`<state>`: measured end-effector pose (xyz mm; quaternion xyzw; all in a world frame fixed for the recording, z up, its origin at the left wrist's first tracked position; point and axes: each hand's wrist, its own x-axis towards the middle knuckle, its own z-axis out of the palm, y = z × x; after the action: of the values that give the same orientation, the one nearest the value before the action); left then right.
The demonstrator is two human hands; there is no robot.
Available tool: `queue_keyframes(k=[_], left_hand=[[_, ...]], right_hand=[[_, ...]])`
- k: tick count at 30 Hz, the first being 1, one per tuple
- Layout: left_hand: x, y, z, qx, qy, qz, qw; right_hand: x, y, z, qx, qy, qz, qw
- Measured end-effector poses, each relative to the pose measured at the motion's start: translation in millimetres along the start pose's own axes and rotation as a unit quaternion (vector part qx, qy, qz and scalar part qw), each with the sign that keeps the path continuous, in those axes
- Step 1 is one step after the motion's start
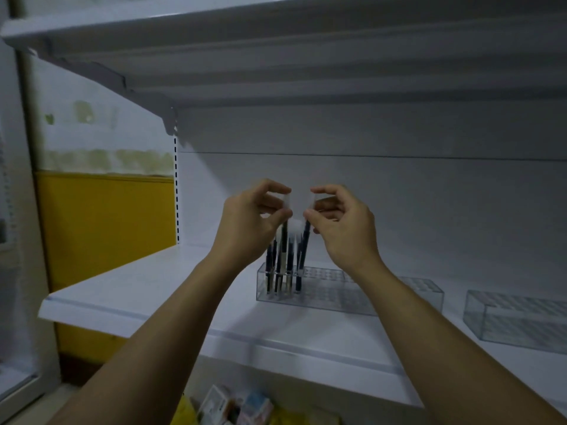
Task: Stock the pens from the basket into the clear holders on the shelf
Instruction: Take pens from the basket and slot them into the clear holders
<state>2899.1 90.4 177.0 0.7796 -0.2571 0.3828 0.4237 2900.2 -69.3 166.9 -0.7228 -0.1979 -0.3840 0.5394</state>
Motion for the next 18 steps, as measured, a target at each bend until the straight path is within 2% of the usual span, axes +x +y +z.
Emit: queue_keyframes(k=[5, 12, 15, 18], left_hand=[[10.1, -8.0, 12.6, 0.024, 0.008, 0.011, 1.000], [8.8, -27.6, 24.0, 0.087, -0.057, -0.031, 0.994], [7.1, -35.1, 28.8, 0.112, -0.064, -0.026, 0.991], [5.8, -40.4, 34.9, 0.117, -0.086, -0.030, 0.989]], right_hand=[[9.8, 18.0, 3.6, 0.010, 0.011, 0.012, 1.000], [5.8, 38.4, 10.7, 0.007, -0.035, 0.034, 0.999], [-3.1, 43.8, 9.9, -0.063, -0.056, 0.007, 0.996], [-10.0, 42.8, 5.9, -0.206, -0.106, -0.040, 0.972]])
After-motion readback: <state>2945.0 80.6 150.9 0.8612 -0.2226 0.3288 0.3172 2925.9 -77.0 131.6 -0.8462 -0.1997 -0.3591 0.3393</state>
